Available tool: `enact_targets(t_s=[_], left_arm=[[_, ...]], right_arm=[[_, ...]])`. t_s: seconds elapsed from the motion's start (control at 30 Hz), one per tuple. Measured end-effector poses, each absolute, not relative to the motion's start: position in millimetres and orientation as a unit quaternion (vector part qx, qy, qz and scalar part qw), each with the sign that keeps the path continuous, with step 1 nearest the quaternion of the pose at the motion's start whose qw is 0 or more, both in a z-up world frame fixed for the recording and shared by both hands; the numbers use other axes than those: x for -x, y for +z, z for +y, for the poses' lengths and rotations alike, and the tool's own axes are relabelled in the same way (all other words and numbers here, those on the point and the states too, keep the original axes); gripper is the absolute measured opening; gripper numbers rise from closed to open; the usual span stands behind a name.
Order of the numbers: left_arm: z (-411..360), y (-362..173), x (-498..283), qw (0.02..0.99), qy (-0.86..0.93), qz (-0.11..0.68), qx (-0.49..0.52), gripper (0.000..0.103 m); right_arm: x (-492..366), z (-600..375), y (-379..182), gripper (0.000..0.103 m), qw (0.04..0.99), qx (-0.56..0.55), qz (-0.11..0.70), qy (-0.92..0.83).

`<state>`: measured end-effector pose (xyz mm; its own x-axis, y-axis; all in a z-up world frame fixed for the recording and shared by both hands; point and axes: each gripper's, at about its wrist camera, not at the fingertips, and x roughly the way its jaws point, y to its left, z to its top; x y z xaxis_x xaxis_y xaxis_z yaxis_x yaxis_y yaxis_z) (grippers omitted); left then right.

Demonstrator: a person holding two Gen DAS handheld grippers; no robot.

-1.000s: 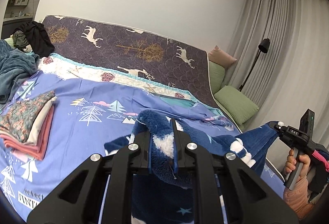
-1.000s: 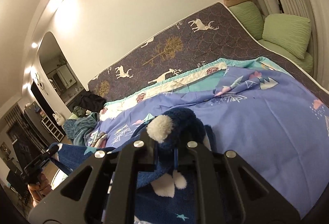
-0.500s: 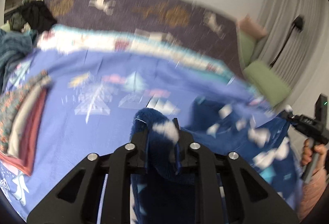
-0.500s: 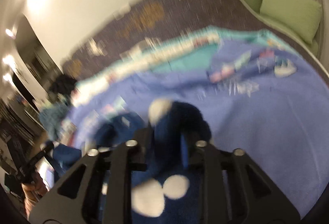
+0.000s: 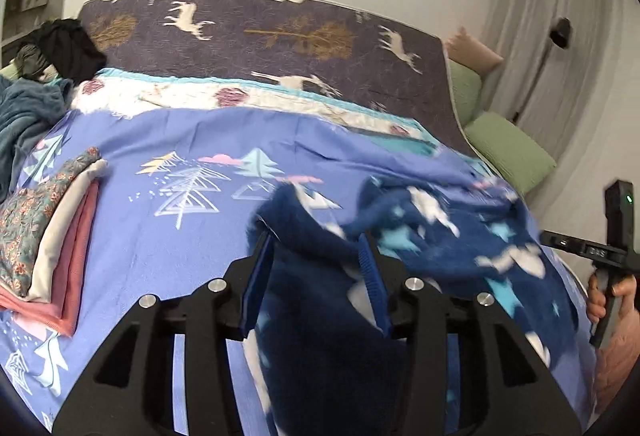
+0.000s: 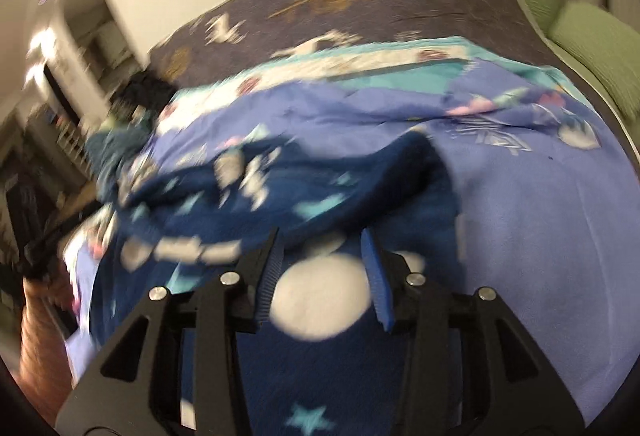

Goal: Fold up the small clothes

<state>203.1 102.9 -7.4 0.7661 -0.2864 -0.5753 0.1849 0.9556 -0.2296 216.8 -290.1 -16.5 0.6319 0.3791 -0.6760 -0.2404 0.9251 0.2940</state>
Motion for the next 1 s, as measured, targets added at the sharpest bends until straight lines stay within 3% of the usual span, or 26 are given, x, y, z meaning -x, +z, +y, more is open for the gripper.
enact_targets(t_s=[0.17, 0.37, 0.5, 0.6, 0.73, 0.83, 1.0], left_arm=[[60, -18, -191, 0.908, -0.203, 0.365, -0.003, 0.045], [18, -39, -263, 0.908, -0.154, 0.381, -0.083, 0.047], [53, -85, -322, 0.879, -0.067, 0.473, -0.011, 0.059], [77, -84, -314, 0.885, -0.078, 0.456, 0.057, 0.059], [85, -77, -294, 0.896, -0.067, 0.437, 0.054, 0.059], [90, -66, -278, 0.906, -0.065, 0.416, 0.050, 0.059], [104, -52, -269, 0.916, -0.051, 0.395, 0.043, 0.072]], right_arm=[[-226, -259, -34, 0.042, 0.875, -0.031, 0.445, 0.189], [-298, -255, -38, 0.045, 0.890, -0.071, 0.424, 0.150], [-339, -270, -76, 0.049, 0.883, -0.089, 0.453, 0.078], [-336, -282, -84, 0.049, 0.881, -0.131, 0.444, 0.093], [-320, -295, -69, 0.049, 0.892, -0.142, 0.421, 0.079], [-303, -310, -55, 0.055, 0.899, -0.155, 0.402, 0.076], [-299, -351, -48, 0.069, 0.893, -0.158, 0.418, 0.056]])
